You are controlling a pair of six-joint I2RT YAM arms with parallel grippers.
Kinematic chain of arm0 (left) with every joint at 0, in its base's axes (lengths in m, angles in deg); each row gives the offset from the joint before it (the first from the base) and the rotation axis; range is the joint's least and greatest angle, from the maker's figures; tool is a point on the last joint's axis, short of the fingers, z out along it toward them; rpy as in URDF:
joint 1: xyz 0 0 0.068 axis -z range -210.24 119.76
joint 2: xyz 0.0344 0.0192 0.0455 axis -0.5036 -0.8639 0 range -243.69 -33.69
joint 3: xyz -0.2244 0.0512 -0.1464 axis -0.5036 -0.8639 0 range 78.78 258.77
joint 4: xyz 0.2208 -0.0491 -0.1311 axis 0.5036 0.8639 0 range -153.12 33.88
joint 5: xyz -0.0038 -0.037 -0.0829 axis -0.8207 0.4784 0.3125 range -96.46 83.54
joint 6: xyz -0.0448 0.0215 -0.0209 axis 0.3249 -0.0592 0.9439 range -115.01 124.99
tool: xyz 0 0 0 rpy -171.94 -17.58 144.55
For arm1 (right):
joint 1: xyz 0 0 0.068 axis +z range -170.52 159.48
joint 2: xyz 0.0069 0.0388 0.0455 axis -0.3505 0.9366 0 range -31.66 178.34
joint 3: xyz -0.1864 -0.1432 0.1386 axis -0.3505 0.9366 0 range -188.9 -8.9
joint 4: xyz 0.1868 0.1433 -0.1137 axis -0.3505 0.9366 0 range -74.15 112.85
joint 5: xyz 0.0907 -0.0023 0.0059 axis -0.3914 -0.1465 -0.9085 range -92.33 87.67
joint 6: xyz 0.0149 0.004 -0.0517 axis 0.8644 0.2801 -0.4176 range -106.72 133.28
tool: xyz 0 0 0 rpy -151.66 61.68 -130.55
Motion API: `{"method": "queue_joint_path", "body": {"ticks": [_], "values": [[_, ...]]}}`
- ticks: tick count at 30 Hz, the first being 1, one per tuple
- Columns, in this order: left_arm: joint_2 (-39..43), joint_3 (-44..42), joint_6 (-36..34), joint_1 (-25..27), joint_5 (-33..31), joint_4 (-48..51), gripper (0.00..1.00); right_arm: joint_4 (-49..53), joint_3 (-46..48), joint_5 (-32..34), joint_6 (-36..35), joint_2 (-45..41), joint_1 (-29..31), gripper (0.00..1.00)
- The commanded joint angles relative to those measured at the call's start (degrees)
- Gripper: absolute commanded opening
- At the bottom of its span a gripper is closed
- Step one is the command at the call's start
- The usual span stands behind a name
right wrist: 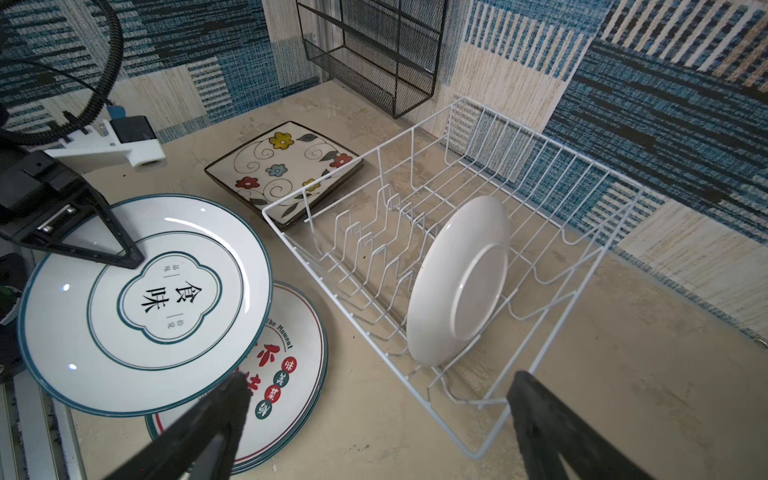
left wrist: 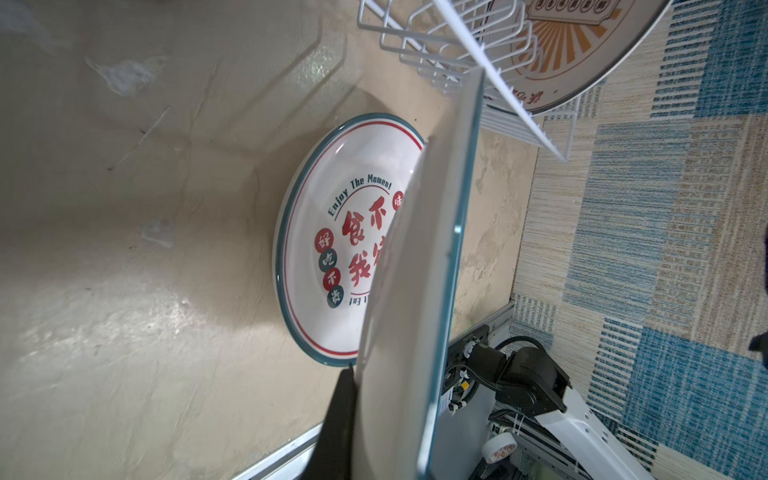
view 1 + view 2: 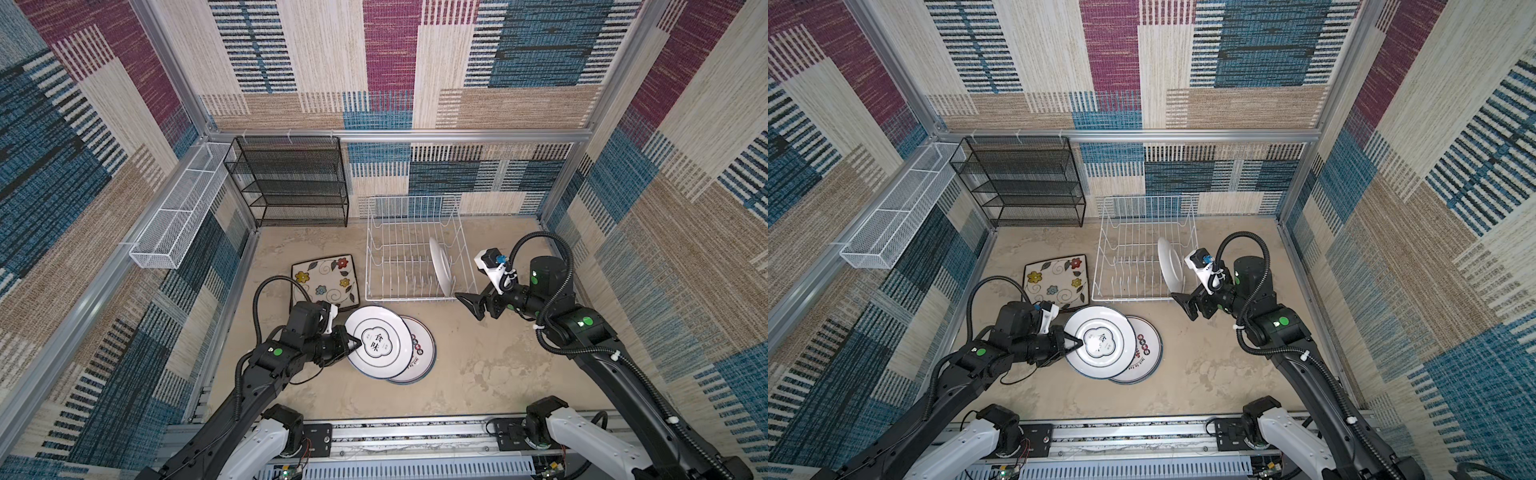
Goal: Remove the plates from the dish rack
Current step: 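Carry the green-rimmed plate toward the robot with the left gripper while the right gripper withdraws, then lower the green-rimmed plate flat onto the red-lettered plate with the left gripper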
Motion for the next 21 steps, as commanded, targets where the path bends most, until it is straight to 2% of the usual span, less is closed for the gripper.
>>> {"method": "queue_joint_path", "body": {"ticks": [1, 17, 21], "values": [[-2.4, -2.1, 2.6, 0.1, 3.4, -9.8, 0.00, -0.1, -0.3, 0.0, -0.5, 0.5, 0.4, 0.99], [-15.7, -0.4, 1.6, 2.1, 5.8, -16.3, 0.00, -3.2, 0.9, -0.3, -0.8, 3.7, 0.8, 0.99], [-18.7, 0.9, 0.5, 3.4, 5.8, -16.4, 0.04, -3.8, 1.2, 0.4, -0.5, 3.8, 0.8, 0.99]]}}
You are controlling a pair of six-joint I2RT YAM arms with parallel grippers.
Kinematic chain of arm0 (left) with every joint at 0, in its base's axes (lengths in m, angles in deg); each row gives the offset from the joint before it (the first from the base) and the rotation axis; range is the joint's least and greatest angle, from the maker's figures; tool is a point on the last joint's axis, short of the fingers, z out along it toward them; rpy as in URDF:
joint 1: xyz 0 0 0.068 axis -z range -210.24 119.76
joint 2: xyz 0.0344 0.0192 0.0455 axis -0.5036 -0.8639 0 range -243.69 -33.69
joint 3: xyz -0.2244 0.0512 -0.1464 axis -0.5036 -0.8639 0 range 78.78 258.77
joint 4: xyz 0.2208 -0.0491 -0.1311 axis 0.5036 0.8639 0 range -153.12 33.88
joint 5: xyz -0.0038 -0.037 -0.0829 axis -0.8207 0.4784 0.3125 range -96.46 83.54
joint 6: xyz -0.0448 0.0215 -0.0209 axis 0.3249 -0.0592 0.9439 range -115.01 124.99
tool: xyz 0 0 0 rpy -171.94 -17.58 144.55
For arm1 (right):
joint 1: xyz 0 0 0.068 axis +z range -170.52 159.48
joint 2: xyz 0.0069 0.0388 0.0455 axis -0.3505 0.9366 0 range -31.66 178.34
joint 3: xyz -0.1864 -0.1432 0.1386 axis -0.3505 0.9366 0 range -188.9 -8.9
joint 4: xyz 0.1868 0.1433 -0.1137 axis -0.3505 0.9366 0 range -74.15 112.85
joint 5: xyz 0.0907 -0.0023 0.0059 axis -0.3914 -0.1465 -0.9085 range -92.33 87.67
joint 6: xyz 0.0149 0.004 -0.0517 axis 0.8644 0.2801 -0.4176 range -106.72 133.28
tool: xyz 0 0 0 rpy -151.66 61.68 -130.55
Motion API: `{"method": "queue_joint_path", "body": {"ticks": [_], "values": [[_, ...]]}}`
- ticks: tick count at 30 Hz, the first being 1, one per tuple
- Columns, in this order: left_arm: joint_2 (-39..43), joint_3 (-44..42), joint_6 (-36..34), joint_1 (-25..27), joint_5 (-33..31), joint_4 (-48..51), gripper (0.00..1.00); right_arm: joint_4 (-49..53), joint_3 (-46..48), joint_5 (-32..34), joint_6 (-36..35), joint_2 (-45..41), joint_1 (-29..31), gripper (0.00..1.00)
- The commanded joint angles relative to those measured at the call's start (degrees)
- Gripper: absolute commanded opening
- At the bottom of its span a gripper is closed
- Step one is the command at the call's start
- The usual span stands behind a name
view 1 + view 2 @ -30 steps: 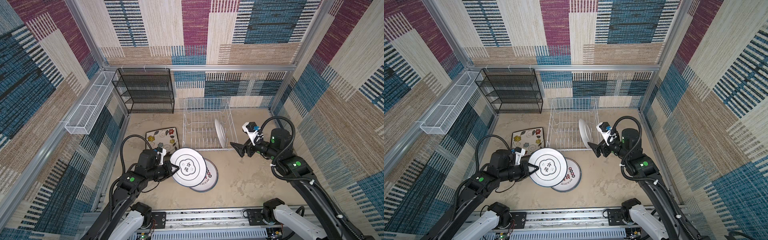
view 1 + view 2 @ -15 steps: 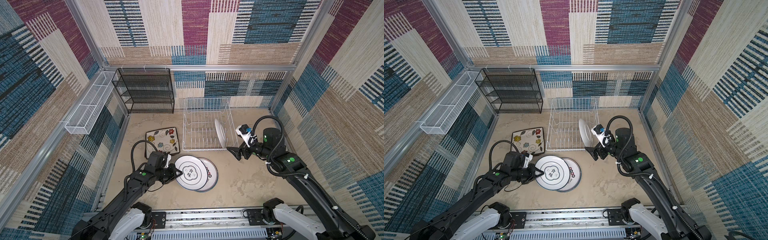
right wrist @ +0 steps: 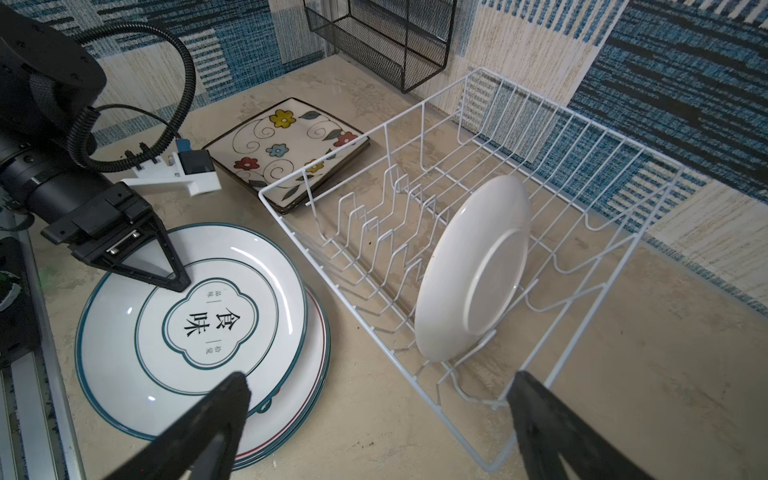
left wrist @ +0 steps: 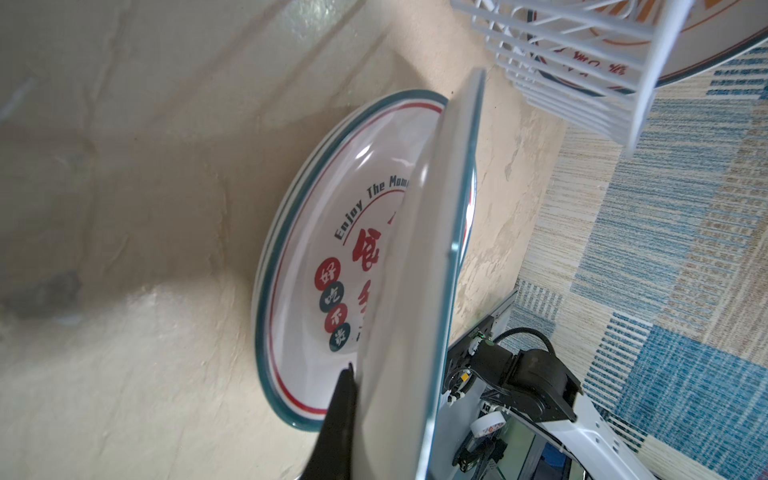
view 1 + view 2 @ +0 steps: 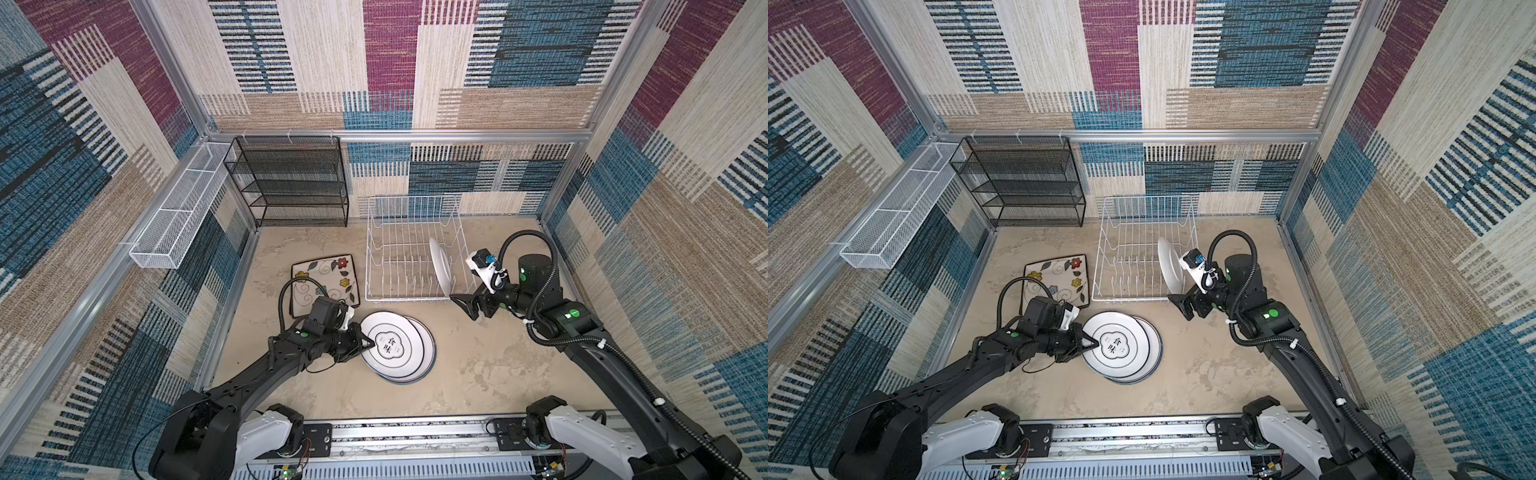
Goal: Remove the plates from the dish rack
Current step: 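Lower the green-rimmed plate flat onto the red-lettered plate with the left gripper, then open the left gripper and raise it away from the stacked plates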
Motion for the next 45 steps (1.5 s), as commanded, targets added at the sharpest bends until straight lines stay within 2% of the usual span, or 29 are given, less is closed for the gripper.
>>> {"method": "queue_joint_path", "body": {"ticks": [1, 9, 17, 30, 45], "values": [[-1.6, 1.3, -1.2, 0.9, 1.7, -3.1, 0.05, -2.7, 0.5, 0.3, -0.2, -0.2, 0.1, 0.99], [-4.8, 2.3, -2.3, 1.5, 1.3, -2.8, 0.13, -3.3, 0.5, 0.5, 1.2, -0.3, 0.1, 0.99], [-6.2, 4.3, -5.2, 1.7, 0.4, 1.5, 0.24, -4.2, 0.8, 0.6, 2.6, -0.3, 0.1, 0.99], [-6.9, 10.5, -11.0, 1.8, -5.5, 15.6, 0.43, -4.0, 1.8, 0.6, 3.5, -1.5, 0.1, 0.99], [-9.6, 13.5, -11.3, 2.4, -8.4, 17.8, 0.65, -3.6, 2.0, 0.4, 3.2, -0.5, 0.1, 0.99]]}}
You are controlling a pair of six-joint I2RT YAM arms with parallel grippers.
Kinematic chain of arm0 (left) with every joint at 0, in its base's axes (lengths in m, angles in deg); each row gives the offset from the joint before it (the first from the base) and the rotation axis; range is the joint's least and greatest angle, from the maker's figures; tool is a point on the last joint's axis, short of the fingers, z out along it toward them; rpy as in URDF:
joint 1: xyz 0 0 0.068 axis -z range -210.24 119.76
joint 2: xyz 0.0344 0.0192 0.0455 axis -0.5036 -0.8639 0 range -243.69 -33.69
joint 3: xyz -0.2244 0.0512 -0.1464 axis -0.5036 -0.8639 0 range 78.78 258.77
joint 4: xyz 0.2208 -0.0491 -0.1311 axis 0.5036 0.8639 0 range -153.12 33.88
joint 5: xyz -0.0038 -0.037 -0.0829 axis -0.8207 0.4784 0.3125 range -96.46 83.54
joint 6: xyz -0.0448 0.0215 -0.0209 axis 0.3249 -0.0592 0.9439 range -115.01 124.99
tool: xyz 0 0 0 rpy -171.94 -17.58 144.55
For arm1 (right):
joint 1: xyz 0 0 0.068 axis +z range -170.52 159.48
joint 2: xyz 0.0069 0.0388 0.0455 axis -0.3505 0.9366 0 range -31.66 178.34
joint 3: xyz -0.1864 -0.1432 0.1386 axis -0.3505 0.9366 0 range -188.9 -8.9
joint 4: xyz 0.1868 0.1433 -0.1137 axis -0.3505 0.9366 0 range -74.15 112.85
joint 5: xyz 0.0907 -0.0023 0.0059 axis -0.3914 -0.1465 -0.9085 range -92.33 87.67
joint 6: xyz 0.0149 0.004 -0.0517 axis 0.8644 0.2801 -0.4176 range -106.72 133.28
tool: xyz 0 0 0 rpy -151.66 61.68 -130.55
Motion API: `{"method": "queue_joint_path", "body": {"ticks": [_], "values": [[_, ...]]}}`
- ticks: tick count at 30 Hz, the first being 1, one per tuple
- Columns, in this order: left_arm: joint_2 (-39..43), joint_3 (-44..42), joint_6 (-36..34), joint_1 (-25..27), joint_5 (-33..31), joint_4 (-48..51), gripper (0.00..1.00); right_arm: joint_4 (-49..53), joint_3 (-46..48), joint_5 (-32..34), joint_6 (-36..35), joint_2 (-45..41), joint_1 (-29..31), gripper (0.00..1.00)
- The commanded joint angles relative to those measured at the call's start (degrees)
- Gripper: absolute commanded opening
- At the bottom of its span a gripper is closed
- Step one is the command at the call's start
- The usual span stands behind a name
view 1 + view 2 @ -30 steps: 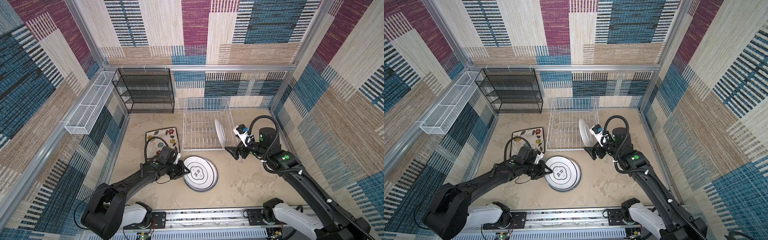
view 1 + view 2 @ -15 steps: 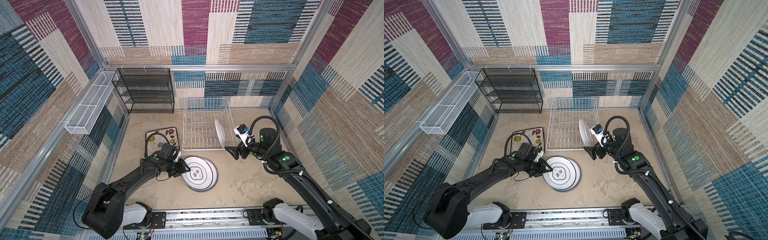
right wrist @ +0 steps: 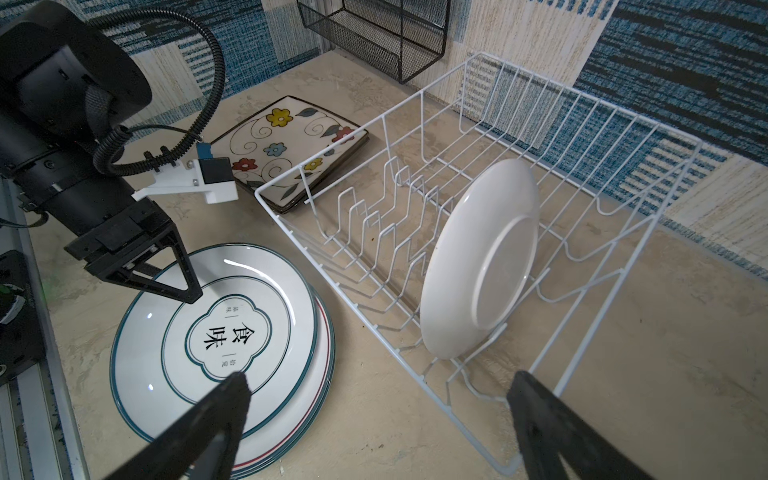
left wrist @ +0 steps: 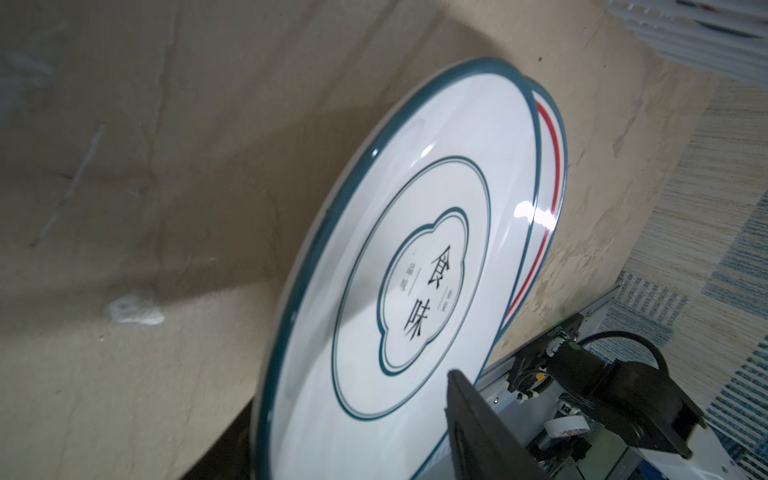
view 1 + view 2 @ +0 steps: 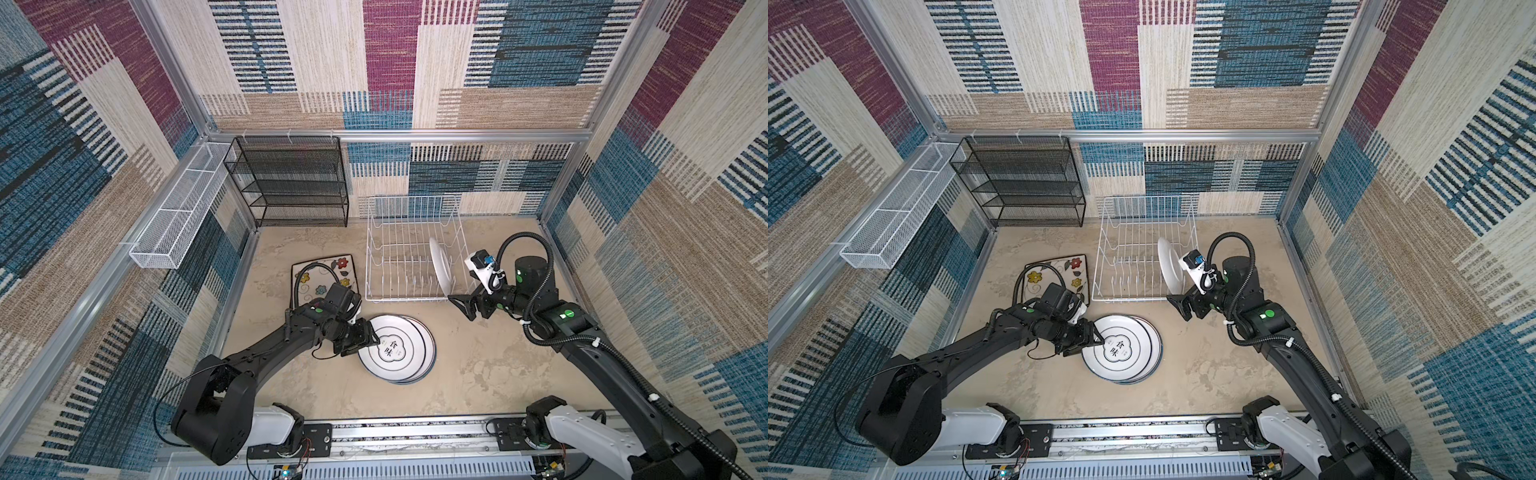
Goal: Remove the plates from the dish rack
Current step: 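Open the left gripper and raise it away from the stacked plates, then reach the left gripper to the last plain white plate in the rack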
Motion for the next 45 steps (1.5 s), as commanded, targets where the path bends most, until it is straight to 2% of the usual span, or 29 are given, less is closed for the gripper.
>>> {"method": "queue_joint_path", "body": {"ticks": [1, 7, 15, 27, 33, 40, 45], "values": [[-0.1, 0.9, -0.4, 0.3, -0.8, 0.6, 0.65, -1.3, 0.4, 0.4, 0.5, -1.1, 0.0, 0.99], [-3.8, 3.9, -0.1, 2.3, -0.9, 0.6, 0.65, -1.2, 0.8, 0.6, 0.6, -1.4, -0.1, 0.99], [-6.5, 7.2, -1.8, 3.1, -4.9, 5.1, 0.65, -0.9, 0.7, 0.9, 0.3, -1.5, -0.1, 0.99], [-4.5, 8.8, -2.2, 3.2, -8.9, 9.6, 0.68, -1.3, 0.7, 1.3, 0.9, -1.5, 0.0, 0.99], [-0.6, 11.5, -2.6, 3.5, -12.0, 11.8, 0.67, -2.8, 1.4, 4.1, 2.6, -2.2, -0.1, 0.99], [4.0, 22.2, -8.5, 4.4, -14.2, 13.5, 0.67, -2.5, 0.8, 12.3, 6.9, -2.6, -0.1, 0.99], [0.3, 33.3, -10.7, 5.8, -14.6, 13.6, 0.69, -0.7, -0.6, 15.6, 10.7, -1.5, -2.0, 0.99]]}}
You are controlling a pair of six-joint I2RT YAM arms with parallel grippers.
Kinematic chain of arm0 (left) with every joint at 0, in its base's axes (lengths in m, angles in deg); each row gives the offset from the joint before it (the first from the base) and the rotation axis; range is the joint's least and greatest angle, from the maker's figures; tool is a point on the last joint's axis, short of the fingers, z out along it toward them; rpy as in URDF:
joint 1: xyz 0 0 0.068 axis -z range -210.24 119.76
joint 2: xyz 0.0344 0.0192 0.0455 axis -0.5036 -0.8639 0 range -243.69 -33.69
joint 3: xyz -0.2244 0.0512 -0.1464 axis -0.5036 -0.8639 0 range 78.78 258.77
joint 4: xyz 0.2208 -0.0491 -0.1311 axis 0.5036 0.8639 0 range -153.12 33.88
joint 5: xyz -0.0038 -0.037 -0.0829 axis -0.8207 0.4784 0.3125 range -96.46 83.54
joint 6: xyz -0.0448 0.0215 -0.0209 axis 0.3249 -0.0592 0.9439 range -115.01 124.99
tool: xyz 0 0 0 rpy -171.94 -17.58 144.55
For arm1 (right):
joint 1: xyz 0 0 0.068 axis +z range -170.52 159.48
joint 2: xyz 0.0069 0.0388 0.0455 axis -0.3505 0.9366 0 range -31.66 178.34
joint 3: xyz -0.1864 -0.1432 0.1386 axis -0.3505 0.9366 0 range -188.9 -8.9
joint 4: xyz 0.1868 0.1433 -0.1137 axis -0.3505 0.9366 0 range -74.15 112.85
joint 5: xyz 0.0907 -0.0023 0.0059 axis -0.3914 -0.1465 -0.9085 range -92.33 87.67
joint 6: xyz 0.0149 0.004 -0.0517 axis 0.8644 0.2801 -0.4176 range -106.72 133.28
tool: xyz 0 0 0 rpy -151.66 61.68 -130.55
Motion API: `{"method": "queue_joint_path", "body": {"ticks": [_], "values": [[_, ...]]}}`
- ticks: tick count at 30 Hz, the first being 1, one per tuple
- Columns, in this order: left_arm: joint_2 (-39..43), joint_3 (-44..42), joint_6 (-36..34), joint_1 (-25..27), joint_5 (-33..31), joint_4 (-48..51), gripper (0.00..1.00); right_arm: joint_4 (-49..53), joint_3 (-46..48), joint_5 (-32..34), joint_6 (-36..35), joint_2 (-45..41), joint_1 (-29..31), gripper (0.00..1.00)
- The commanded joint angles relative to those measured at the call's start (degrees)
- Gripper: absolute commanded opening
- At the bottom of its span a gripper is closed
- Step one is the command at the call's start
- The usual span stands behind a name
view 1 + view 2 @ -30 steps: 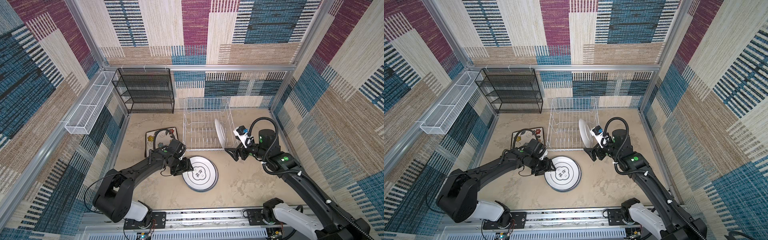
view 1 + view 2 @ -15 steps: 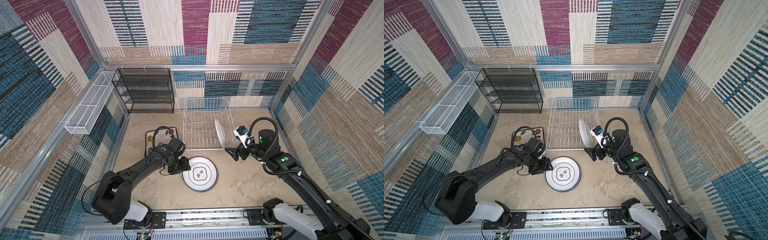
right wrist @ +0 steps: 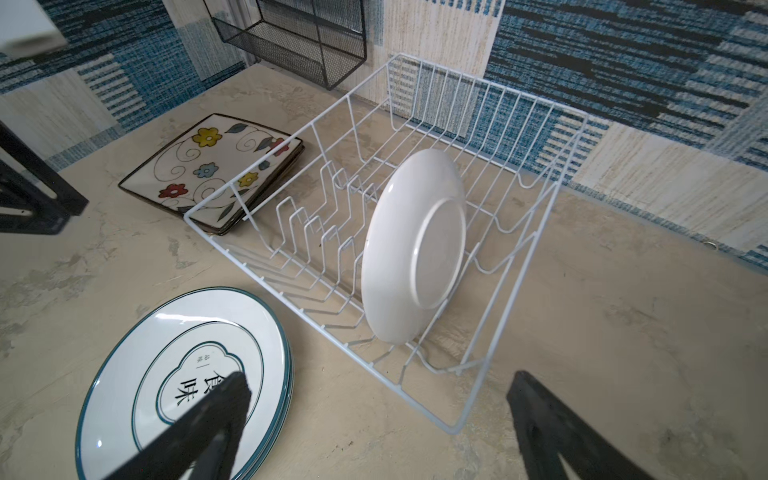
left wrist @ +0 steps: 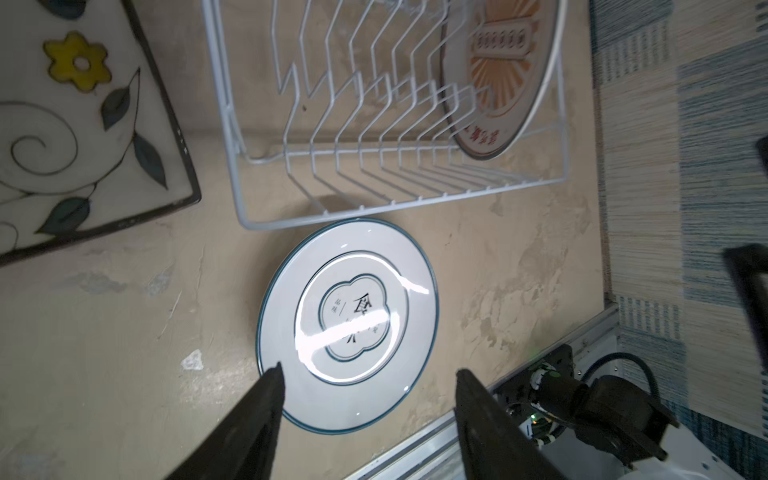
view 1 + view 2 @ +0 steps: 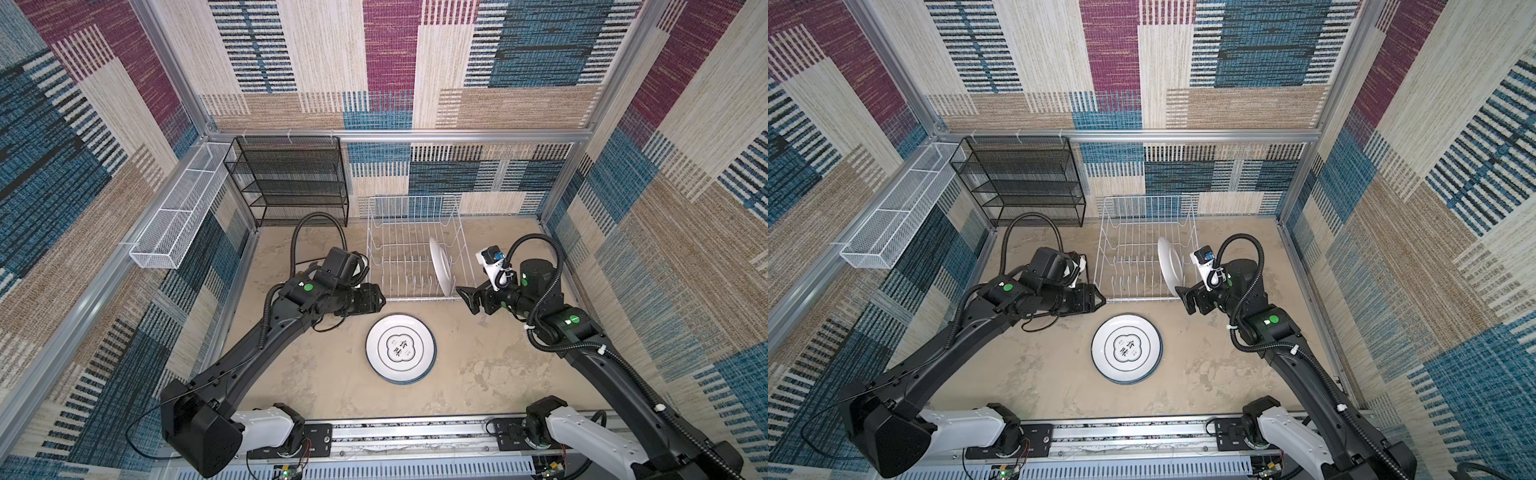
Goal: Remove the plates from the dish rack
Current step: 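Reach the left gripper to the last plain white plate in the rack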
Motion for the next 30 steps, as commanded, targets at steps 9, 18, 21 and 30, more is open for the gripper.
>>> {"method": "queue_joint_path", "body": {"ticks": [9, 18, 21, 30], "values": [[-17.9, 20.5, -2.5, 4.5, -0.6, -3.2, 0.72, 1.0, -2.0, 5.9, 10.3, 0.6, -5.4, 0.99], [-35.5, 32.8, 1.7, 7.0, 0.4, -7.6, 0.68, -0.2, -0.7, 7.5, 12.0, -1.4, -7.1, 0.99], [-39.3, 35.5, 2.1, 7.2, 0.6, -8.4, 0.66, -2.1, 0.1, 6.6, 13.6, -1.0, -7.1, 0.99], [-49.5, 43.1, 4.3, 7.3, 4.5, -8.4, 0.58, -4.8, 3.1, 6.5, 16.7, -1.4, -7.2, 0.99]]}}
